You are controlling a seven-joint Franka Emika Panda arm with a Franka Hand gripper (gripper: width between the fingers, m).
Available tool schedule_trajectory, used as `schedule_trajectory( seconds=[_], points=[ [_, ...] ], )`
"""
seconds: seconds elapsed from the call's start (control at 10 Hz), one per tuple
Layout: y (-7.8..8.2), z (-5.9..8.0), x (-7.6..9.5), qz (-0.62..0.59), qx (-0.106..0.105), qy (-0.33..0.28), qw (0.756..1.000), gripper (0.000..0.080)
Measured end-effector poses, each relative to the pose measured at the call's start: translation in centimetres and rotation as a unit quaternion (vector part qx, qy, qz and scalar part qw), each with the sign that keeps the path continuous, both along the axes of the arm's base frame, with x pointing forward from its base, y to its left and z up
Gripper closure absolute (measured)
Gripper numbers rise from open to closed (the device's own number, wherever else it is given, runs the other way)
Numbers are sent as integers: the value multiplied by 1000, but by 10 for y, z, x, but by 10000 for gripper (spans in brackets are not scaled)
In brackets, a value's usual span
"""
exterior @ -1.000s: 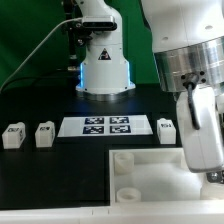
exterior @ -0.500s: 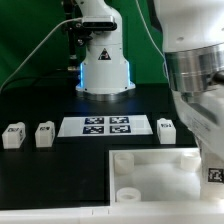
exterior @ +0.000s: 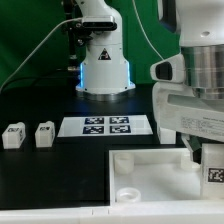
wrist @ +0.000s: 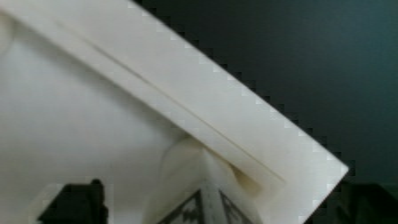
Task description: Assemble one leg
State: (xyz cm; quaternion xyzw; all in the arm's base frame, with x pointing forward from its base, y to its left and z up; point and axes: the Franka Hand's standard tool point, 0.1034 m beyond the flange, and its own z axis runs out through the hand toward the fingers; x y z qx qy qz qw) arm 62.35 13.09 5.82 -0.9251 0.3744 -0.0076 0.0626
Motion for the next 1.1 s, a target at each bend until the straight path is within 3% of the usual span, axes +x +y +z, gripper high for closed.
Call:
schedule_trajectory(
  seconds=[0.2, 0.4, 0.6, 0.7, 0.8, 1.1],
  points=[
    [-5, 3, 5, 147, -29, -16, 989, 150],
    [-3, 4, 6, 182, -36, -22, 982, 150],
    [-3, 3, 6, 168, -36, -20, 985, 396],
    [-6, 2, 5, 126, -34, -13, 991, 396],
    [-7, 2, 5, 83, -31, -9, 996, 508],
    [-8, 3, 6, -73, -17, 4, 997, 508]
  ],
)
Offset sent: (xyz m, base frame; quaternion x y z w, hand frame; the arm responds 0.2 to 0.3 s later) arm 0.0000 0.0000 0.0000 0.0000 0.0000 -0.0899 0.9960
